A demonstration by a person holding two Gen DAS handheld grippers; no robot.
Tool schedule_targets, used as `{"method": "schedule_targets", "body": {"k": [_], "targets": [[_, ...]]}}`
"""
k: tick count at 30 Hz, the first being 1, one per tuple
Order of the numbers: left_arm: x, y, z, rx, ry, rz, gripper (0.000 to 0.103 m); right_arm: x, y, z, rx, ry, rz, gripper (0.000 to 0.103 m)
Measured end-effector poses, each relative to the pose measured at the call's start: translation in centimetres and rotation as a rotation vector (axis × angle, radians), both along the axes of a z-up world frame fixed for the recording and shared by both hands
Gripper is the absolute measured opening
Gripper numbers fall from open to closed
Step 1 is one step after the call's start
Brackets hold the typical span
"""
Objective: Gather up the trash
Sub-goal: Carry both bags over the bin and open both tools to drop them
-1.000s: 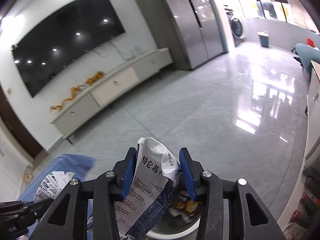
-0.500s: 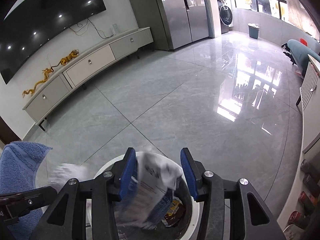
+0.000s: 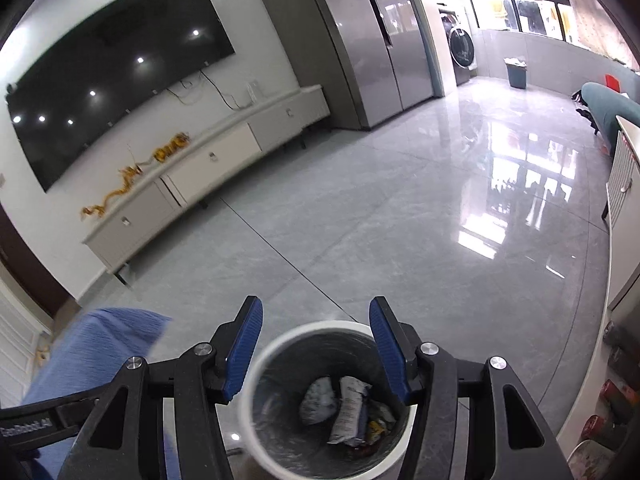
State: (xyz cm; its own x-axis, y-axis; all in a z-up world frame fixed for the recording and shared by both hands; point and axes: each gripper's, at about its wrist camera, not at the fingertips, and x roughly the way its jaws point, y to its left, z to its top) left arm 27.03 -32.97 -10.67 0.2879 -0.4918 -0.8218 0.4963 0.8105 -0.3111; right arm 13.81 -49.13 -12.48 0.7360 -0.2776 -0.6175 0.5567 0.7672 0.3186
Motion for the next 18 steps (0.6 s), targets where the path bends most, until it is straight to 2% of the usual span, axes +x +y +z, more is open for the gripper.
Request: {"method": "schedule_targets", "body": {"k": [6, 8, 10, 11, 18], "targets": [[-4.5, 5.2, 7.5, -0.039, -0.167, 0.074, 0.010, -3.8, 4.2, 7.2, -0.014, -0.138, 0.088, 0.053], [-5.8, 7.5, 9.5, -0.058, -0.205, 0.102, 0.015, -5.0, 5.9, 9.2, -0.027, -0.173, 0.121, 0.054], [-7.2, 9.8, 11.3, -0.073, -0.249, 0.136, 0.042, -6.4, 7.7, 11.1, -0.034, -0.210, 0.158, 0.055], [-8.1, 11.2, 12.4, -0.079, -0.287, 0.160, 0.047, -6.9, 8.5, 11.8, -0.038, -0.224, 0.175, 0.056], [-13.3, 20.3, 17.1, -0.114, -0.412, 0.265, 0.048, -9.5, 15.0, 16.3, -0.107, -0.289, 0.306, 0.056]]}}
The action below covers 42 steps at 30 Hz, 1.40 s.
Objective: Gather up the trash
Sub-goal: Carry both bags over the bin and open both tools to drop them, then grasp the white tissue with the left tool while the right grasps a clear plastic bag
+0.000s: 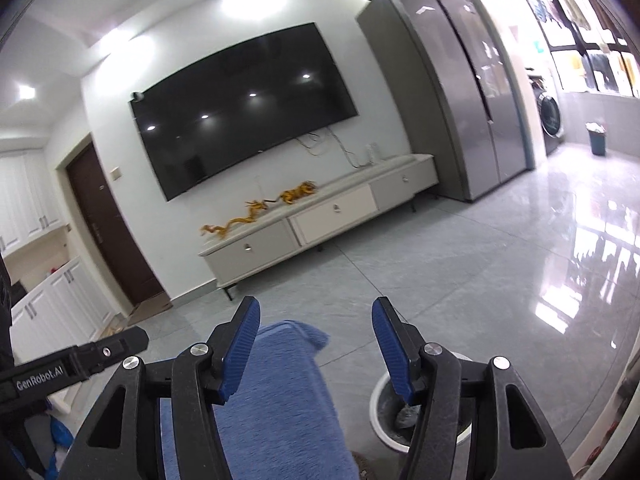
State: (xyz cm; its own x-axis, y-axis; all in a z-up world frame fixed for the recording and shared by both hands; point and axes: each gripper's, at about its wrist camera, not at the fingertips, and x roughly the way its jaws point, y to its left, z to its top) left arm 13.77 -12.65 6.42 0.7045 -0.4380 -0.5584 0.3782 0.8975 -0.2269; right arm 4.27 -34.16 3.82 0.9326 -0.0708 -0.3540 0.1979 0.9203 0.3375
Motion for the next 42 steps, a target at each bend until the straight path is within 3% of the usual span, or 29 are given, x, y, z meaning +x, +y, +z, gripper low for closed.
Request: {"method": "schedule_targets", "body": {"k": [10, 17, 29, 36, 42], "targets": [[-5.2, 13.0, 3.4, 0.007, -0.154, 0.196, 0.048, -3.4, 6.3, 3.9, -0.056, -0.107, 0.157, 0.060], [-6.4, 20.0, 2.7, 0.070, -0.164, 0.290, 0.048, -3.4, 8.6, 4.1, -0.082, -0.118, 0.227, 0.060], [-5.5, 29.2, -4.1, 0.058, -0.023, 0.396, 0.048, -0.8, 13.0, 1.3, -0.117, -0.028, 0.335, 0.060], [-5.2, 34.6, -9.4, 0.014, 0.097, 0.467, 0.048, 1.7, 16.0, -1.9, -0.124, 0.060, 0.481, 0.060], [-3.5, 36.1, -15.0, 0.026, 0.221, 0.446, 0.048, 4.1, 21.2, -5.5, -0.135, 0.160, 0.636, 0.060]]}}
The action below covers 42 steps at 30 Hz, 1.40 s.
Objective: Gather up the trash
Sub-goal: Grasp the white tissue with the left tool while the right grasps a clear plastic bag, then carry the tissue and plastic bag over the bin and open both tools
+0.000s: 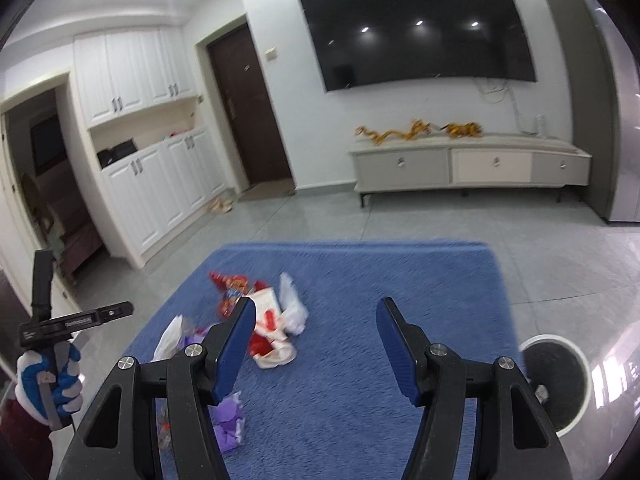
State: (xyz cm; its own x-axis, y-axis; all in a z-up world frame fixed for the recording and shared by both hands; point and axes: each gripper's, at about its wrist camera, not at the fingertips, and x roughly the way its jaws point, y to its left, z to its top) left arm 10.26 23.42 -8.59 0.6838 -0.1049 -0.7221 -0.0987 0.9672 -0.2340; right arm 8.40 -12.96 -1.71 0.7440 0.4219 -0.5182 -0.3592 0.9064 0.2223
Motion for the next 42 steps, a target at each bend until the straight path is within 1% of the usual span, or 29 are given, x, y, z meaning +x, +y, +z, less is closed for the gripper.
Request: {"method": "schedule_targets", "body": {"k": [5, 8, 12, 16, 20, 22, 23, 24, 25, 26, 30, 35, 38, 42], "targets": [[1.0, -1.9, -3.6, 0.029, 0.067, -0.057, 0.047, 2.7, 3.6, -3.6, -0.035, 0.105, 0.076, 0.060], [1.8, -1.9, -5.0, 0.026, 0.088, -0.069, 0.044, 4.9, 4.4, -5.2, -0.030, 0.160, 0.086, 0.056], [2.2, -1.4, -6.1, 0.012, 0.099, -0.073, 0.034, 8.3, 5.2, -6.7, -0.013, 0.209, 0.091, 0.052], [2.2, -1.4, -6.5, 0.015, 0.107, -0.082, 0.025, 11.0, 6.3, -8.4, -0.003, 0.256, 0.104, 0.048], [1.9, -1.6, -6.7, 0.032, 0.105, -0.094, 0.021, 12.8, 7.2, -10.3, 0.013, 0.316, 0.119, 0.044], [1.9, -1.7, -6.8, 0.029, 0.107, -0.096, 0.015, 13.5, 7.4, -11.4, 0.019, 0.348, 0.121, 0.038], [1.9, -1.8, -6.7, 0.031, 0.107, -0.099, 0.012, 13.7, 7.4, -11.6, 0.026, 0.358, 0.125, 0.030], [2.0, -1.8, -6.7, 0.032, 0.107, -0.099, 0.008, 13.8, 7.3, -11.8, 0.047, 0.365, 0.131, 0.027], [1.9, -1.9, -6.6, 0.032, 0.105, -0.097, 0.007, 13.9, 7.2, -11.8, 0.060, 0.365, 0.131, 0.026], [1.8, -1.9, -6.5, 0.033, 0.100, -0.093, 0.007, 13.8, 7.0, -11.6, 0.062, 0.358, 0.126, 0.023], [1.2, -1.6, -5.3, 0.025, 0.073, -0.067, 0.006, 12.7, 5.5, -10.3, 0.077, 0.320, 0.113, 0.022], [-0.4, -1.3, -2.6, 0.033, 0.020, -0.046, 0.006, 10.4, 2.9, -8.2, 0.115, 0.266, 0.078, 0.022], [-0.8, -1.8, -0.6, 0.032, -0.007, -0.051, 0.006, 8.9, 1.5, -7.0, 0.140, 0.238, 0.050, 0.022], [-1.6, -4.2, 1.7, 0.041, -0.043, -0.092, 0.006, 6.5, -0.3, -5.1, 0.172, 0.195, 0.012, 0.022]]}}
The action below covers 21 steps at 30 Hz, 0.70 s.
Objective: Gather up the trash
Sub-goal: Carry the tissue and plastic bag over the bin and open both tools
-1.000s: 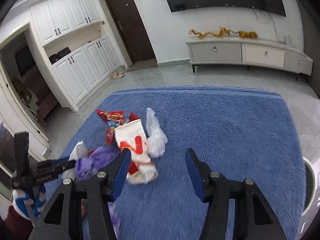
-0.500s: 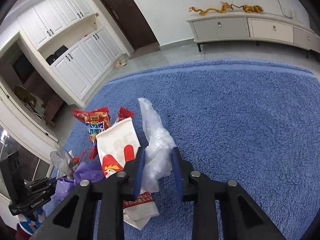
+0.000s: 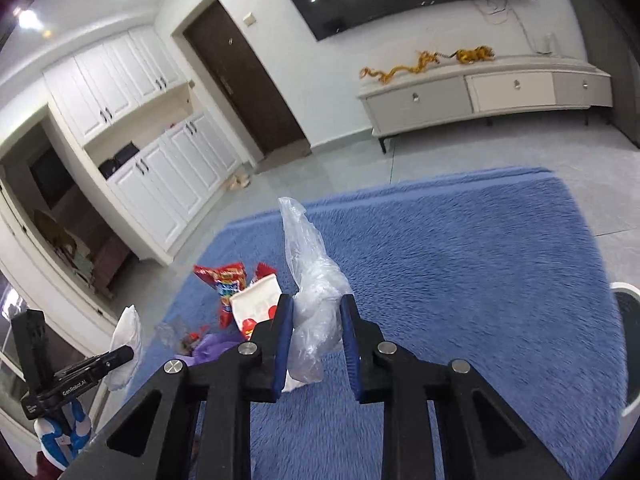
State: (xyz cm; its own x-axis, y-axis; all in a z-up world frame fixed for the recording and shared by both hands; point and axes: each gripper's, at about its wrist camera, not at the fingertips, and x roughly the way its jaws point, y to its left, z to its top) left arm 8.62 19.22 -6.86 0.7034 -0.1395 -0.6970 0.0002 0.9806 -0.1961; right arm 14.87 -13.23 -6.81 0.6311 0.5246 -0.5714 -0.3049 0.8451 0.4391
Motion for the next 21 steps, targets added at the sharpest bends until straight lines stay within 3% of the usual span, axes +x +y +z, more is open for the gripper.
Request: {"method": "schedule_targets", "body": {"k": [9, 16, 21], "targets": [[0.2, -10.6, 3.8, 0.027, -0.037, -0.189, 0.006, -6.5, -7.7, 3.4, 0.051, -0.087, -0.184, 0.022], [2.0, -24.4, 5.8, 0.059, -0.059, -0.427, 0.006, -9.7, -15.9, 2.8, 0.059, -0.076, -0.410, 0.022], [4.7, -34.7, 5.1, 0.047, -0.008, -0.576, 0.006, -10.3, -21.6, 0.9, 0.080, -0.020, -0.558, 0.022]]}}
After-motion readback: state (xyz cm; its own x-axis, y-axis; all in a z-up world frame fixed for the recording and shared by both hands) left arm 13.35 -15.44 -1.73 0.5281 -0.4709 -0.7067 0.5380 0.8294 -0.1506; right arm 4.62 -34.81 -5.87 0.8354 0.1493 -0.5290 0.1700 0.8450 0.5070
